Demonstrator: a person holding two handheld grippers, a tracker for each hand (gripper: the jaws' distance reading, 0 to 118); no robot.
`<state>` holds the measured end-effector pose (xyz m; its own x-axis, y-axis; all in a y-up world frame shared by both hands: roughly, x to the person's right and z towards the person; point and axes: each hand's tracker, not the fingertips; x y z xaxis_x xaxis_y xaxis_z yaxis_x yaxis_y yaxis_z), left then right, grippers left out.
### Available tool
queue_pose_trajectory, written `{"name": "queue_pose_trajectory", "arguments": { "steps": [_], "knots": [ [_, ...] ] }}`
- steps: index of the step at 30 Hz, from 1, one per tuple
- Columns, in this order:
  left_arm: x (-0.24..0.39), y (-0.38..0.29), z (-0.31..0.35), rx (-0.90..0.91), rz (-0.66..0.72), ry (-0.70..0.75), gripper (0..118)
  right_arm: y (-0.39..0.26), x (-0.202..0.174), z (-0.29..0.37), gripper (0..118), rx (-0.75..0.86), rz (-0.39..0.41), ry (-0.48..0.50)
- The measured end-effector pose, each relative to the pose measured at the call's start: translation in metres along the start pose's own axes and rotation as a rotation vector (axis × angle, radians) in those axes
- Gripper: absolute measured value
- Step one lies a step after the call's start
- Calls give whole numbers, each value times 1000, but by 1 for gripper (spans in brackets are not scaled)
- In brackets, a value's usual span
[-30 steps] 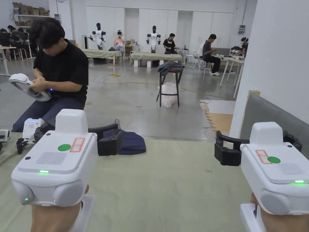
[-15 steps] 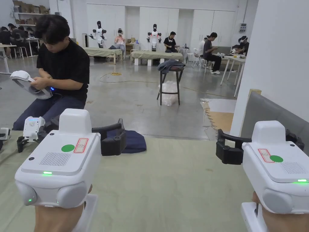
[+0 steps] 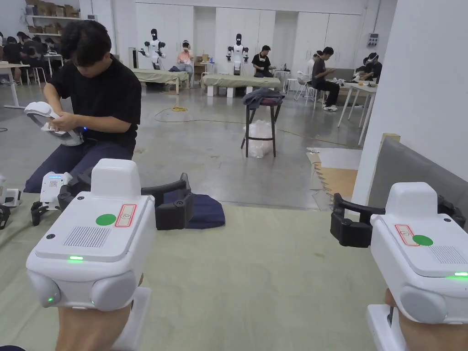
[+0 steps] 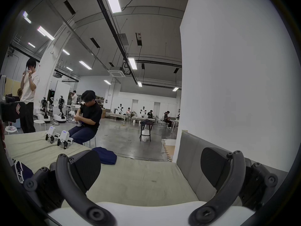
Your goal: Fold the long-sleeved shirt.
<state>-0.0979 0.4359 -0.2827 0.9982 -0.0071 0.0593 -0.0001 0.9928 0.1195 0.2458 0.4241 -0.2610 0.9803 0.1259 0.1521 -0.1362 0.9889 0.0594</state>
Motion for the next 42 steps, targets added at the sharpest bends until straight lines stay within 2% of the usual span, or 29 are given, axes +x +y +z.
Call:
{"name": "queue_pose_trajectory", "arguments": {
  "steps": [1,2,3,4,5,6,7,10,14,17,20,29,31,32,34,36,42],
  "knots": [
    [0,0,1,0,-1,-6,104,0,-1,0,118,-3,3,-3],
    [1,0,3,5,-1,-12,90,0,-1,1,115,2,3,-2],
    [1,0,5,7,-7,-21,64,1,-1,3,102,11,-3,3],
    [2,0,6,11,-18,-34,24,1,-1,4,65,14,-1,25],
    [4,-1,6,10,-24,-23,8,2,-1,5,31,20,7,41],
    [5,-1,4,0,-27,-10,7,3,-3,6,12,17,15,23],
    [4,0,5,1,-8,-31,6,4,-4,5,5,13,33,-4],
    [8,-1,8,-9,-12,-51,3,4,-2,9,0,31,28,-2],
    [12,-2,12,-28,-46,-46,3,4,-5,12,0,28,41,1],
    [1,-5,19,-55,-36,-13,3,5,-20,14,0,16,27,44],
    [-31,-9,36,-86,-40,66,3,5,-61,14,0,15,11,152],
    [-173,-21,121,-222,-36,460,3,11,-257,37,0,-2,-99,601],
    [-192,-28,134,-274,-22,499,3,12,-293,46,0,-12,-80,694],
    [-197,-32,137,-286,-12,507,3,11,-303,51,0,-3,-85,690],
    [-205,-42,142,-324,-8,541,3,10,-323,58,0,-17,-83,751],
    [-211,-61,142,-371,27,551,3,3,-336,64,0,-19,-53,763],
    [-225,-175,135,-687,223,566,4,-39,-351,71,0,-112,13,810]
  ]
}}
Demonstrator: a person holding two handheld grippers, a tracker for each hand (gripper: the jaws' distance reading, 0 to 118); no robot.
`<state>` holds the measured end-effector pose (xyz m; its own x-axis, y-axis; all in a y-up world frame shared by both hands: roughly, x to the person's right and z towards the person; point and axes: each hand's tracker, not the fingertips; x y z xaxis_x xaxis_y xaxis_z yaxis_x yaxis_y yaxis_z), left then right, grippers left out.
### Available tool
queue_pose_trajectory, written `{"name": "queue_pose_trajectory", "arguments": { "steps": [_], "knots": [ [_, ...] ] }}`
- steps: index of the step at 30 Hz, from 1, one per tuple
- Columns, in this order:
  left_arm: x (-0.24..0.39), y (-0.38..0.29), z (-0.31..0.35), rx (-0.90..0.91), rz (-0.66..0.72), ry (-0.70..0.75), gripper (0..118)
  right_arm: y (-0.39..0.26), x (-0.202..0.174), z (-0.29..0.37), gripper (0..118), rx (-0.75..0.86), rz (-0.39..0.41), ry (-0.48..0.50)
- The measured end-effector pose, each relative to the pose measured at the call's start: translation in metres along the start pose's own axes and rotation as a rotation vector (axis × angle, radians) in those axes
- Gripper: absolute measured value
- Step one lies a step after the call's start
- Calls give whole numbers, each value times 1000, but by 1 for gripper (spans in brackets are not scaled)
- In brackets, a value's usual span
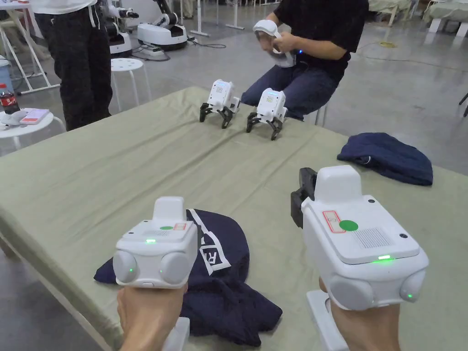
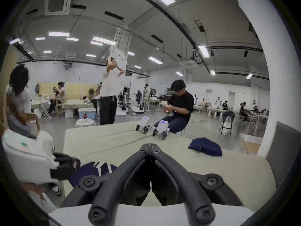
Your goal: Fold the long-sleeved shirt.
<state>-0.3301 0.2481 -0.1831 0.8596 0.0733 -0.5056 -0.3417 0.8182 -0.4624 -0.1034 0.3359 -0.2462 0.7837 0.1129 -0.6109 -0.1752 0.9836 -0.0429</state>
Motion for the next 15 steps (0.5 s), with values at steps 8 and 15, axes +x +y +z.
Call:
{"name": "queue_pose_trajectory", "arguments": {
  "steps": [8,15],
  "knots": [
    [5,-41,-51,-199,85,27,109,-30,13,-11,0,-70,20,-24],
    [26,-87,-115,-463,117,154,99,-48,27,-16,0,-124,70,-44]
  ]
}}
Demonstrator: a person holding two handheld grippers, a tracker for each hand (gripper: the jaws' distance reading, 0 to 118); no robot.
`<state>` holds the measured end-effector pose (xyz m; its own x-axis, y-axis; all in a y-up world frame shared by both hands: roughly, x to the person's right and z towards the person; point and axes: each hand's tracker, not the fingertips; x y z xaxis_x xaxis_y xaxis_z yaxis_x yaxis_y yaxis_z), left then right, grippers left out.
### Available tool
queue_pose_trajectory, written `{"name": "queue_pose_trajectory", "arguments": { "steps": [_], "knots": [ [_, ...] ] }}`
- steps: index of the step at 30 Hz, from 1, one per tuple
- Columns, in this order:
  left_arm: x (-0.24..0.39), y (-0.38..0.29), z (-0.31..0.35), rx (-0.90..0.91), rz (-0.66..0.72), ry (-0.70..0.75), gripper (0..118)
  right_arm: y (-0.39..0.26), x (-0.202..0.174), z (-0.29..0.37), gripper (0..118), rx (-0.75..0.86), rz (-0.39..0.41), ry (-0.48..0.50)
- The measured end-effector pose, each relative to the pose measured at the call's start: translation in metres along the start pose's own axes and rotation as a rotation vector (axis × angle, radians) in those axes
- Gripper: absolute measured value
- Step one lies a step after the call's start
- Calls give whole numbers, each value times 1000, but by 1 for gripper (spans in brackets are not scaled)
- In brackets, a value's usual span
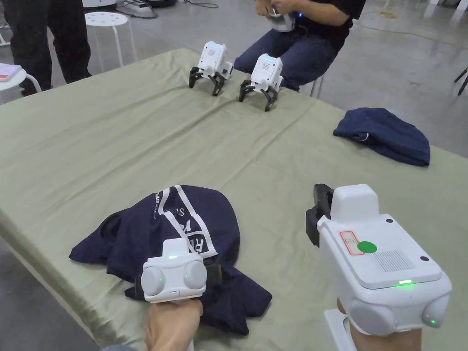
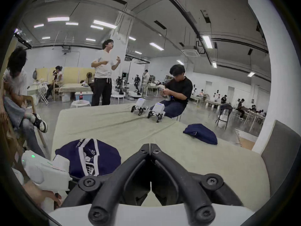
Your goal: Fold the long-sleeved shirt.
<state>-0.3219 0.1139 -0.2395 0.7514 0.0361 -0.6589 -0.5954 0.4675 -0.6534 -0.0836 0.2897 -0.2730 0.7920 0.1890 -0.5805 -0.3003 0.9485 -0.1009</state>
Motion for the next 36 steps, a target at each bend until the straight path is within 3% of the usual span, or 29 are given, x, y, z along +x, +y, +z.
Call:
{"name": "queue_pose_trajectory", "arguments": {
  "steps": [2,3,4,7,12,16,22,26,34,35,36],
  "knots": [
    [-4,-2,1,83,19,-78,72,-4,6,3,0,-1,0,-10],
    [-4,1,11,122,0,-67,38,-5,12,6,0,-6,-9,-11],
    [-2,2,20,173,-27,-90,35,-6,17,9,0,-4,-13,-18],
    [-5,4,35,125,62,-242,34,-9,36,25,0,6,-29,-54],
    [33,6,115,330,28,-397,34,-10,83,74,0,54,-46,-169],
    [92,4,193,492,-123,-529,34,-11,133,130,0,93,-64,-288],
    [196,-41,270,595,-343,-687,34,-23,206,214,0,114,-117,-470],
    [271,-90,273,525,-519,-752,34,-37,243,256,0,99,-153,-576],
    [403,-210,176,122,-832,-722,35,-93,279,288,0,-34,-236,-674],
    [406,-217,168,80,-814,-684,39,-99,279,290,0,-39,-241,-677],
    [409,-220,163,52,-801,-663,52,-104,279,290,0,-62,-249,-689]
  ]
}}
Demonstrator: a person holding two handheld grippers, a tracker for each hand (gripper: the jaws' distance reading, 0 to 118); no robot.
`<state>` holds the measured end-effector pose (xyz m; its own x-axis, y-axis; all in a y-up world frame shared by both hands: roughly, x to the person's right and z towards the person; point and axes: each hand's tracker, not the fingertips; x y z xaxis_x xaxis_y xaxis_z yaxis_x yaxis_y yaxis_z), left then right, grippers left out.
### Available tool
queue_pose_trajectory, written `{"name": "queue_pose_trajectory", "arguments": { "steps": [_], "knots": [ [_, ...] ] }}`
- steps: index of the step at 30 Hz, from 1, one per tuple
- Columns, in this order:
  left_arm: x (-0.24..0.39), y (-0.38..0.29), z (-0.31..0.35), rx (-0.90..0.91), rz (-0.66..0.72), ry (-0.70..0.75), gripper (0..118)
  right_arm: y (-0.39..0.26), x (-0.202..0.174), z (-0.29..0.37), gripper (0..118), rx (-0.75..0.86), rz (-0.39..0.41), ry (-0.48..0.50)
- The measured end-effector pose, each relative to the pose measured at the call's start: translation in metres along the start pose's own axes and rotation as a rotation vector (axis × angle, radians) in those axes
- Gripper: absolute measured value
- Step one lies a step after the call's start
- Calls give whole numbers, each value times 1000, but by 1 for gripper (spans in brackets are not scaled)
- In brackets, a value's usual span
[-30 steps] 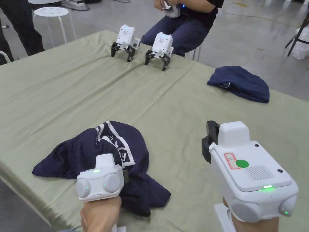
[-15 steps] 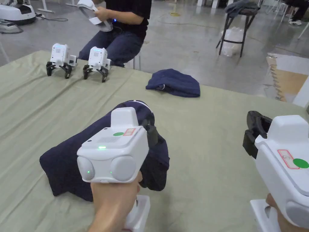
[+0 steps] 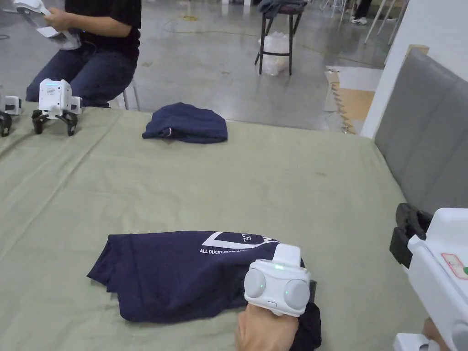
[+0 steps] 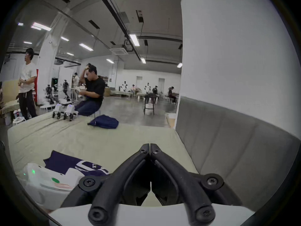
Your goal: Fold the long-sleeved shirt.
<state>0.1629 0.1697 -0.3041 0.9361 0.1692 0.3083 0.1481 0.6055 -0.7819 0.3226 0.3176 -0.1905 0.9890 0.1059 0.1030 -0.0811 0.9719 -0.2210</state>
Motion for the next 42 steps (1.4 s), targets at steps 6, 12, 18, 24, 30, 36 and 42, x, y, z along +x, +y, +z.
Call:
{"name": "queue_pose_trajectory", "arguments": {
  "steps": [6,12,18,24,30,36,42],
  "knots": [
    [-2,11,70,204,-124,-31,110,-6,-3,5,0,-6,-19,-2],
    [-75,-1,180,418,-64,43,110,8,-30,20,0,53,-44,47],
    [-175,-41,219,533,28,318,63,-1,-69,26,0,60,-39,111],
    [-235,-57,220,522,131,304,4,-33,-82,24,0,-33,-43,131],
    [-237,-55,214,531,77,312,4,-68,-43,11,118,-191,-74,70],
    [-241,-52,191,488,61,298,4,-135,2,-39,118,-399,-1,-15],
    [-249,-53,158,422,76,294,4,-186,-9,-95,115,-551,53,166]
  ]
}}
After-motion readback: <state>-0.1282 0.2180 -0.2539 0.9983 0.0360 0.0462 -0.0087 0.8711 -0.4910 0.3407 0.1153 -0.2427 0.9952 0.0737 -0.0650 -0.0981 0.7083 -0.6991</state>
